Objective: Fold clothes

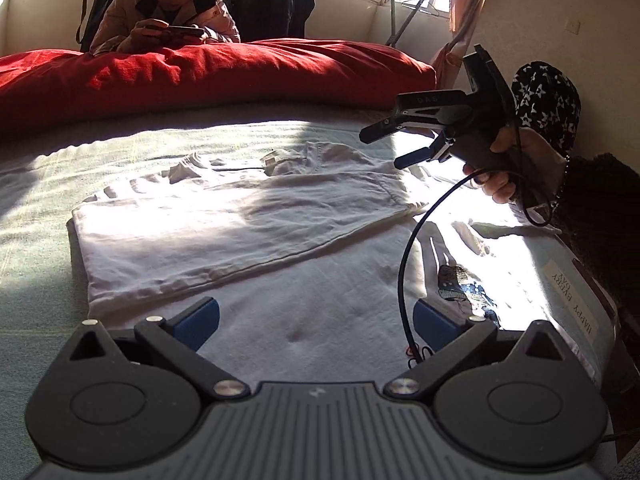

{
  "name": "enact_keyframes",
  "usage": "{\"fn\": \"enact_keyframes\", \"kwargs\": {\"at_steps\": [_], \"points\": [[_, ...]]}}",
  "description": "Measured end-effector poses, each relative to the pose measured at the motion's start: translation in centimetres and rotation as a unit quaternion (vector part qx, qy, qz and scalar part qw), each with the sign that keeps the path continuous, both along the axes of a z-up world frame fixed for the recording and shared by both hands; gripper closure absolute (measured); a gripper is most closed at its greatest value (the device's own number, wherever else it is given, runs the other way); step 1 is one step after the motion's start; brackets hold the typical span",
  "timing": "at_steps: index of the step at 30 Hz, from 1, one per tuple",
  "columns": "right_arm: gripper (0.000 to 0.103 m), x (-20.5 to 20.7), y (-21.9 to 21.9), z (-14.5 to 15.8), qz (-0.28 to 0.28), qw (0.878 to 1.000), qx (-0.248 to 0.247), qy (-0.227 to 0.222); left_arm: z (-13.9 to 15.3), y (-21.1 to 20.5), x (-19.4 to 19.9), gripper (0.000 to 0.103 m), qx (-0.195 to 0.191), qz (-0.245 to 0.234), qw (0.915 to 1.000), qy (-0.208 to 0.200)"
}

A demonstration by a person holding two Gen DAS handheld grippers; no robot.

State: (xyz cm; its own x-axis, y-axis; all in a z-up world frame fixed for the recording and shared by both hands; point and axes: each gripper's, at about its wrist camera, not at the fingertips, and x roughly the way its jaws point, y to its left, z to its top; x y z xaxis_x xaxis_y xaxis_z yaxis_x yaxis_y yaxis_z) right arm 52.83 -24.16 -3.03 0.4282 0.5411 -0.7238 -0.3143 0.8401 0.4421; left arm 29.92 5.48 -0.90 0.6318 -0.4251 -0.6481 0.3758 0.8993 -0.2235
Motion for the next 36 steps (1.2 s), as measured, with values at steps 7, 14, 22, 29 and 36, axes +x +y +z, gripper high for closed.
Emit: {"fn": "enact_keyframes", "kwargs": {"at_steps": [7,14,22,29,36], "points": [[0.0,4.9,2.7,-4.2,-0.02,0.998,-0.054,0.001,-0.6,-1.7,4.0,0.001,0.001,-0.08,0.9967,0.009],[0.0,6.2,3.5,-3.0,-0.024,0.998,-0.063,-0.015,-2.4,-2.2,5.3,0.001,-0.005,-0.115,0.9933,-0.001],[0.0,5.9,7.4,-2.9,0.039,0.992,-0.116,0.012,-3.2,-1.0,4.8,0.001,0.005,-0.118,0.9931,0.002],[0.0,7.9,7.9,-4.2,-0.04,0.99,-0.133,-0.035,-2.8,-0.4,4.4,0.001,0.003,-0.112,0.9936,-0.009],[0.0,4.8,10.6,-1.7,0.057,0.993,-0.1,-0.018,-2.8,-0.1,4.5,0.001,-0.002,-0.108,0.9941,-0.008]]}}
